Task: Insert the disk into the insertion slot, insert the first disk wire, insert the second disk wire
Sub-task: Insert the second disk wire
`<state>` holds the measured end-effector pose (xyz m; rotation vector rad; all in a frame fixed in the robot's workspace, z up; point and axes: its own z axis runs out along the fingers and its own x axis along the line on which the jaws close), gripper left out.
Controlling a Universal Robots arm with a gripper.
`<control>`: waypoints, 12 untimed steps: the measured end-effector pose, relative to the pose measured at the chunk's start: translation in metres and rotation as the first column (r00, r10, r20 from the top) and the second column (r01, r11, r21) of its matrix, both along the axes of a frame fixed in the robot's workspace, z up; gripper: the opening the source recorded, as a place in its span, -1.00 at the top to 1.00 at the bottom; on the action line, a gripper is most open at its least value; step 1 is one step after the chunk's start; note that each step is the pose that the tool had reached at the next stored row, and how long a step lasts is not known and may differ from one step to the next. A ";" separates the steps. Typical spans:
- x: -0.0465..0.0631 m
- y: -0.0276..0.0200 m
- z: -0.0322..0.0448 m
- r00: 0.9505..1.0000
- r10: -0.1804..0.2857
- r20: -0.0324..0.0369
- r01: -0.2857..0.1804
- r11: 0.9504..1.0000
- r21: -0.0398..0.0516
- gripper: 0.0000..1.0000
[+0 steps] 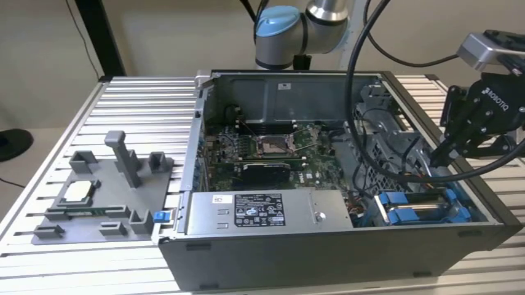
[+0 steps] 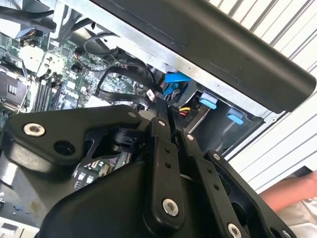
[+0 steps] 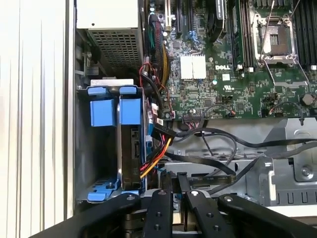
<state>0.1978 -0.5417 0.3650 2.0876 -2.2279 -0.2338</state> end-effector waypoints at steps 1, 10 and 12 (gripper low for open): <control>0.000 -0.0002 0.0001 1.000 0.000 0.000 0.000 1.000 0.000 1.00; -0.006 -0.0088 0.0003 1.000 0.000 0.004 0.000 1.000 0.002 1.00; -0.007 -0.0118 0.0003 1.000 0.000 0.005 0.000 1.000 0.003 1.00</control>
